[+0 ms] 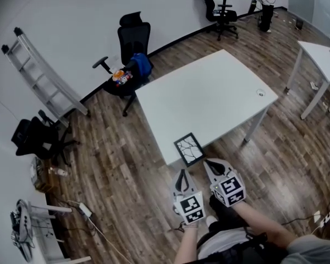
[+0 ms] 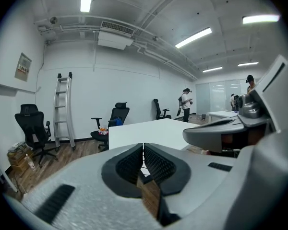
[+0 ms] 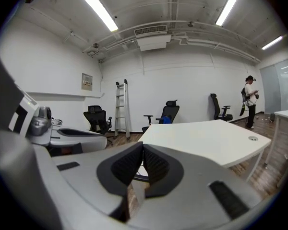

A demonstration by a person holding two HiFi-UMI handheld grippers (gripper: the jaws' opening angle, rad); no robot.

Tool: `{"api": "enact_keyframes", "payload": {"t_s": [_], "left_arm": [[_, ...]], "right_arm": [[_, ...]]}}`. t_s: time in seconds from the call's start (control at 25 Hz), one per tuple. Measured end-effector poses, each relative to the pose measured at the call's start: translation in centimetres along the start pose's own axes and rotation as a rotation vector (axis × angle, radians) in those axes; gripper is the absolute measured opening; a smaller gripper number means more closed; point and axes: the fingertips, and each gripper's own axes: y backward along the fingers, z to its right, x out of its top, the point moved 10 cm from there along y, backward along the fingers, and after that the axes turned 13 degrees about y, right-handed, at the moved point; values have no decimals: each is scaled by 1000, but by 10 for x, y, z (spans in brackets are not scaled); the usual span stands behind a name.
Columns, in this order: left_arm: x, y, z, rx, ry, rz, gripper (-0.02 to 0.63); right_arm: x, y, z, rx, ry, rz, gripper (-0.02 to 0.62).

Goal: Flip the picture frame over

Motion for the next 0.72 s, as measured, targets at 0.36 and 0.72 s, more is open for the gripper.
{"api": "enact_keyframes", "payload": {"t_s": [0.36, 0.72], "left_arm": [[-20, -70, -15, 78, 93, -174, 2], [-47, -108, -34, 94, 306, -320, 97]], "right_arm": [[-27, -69, 56, 81, -38, -101, 35], [-69, -105, 93, 181, -30, -255, 49]]}}
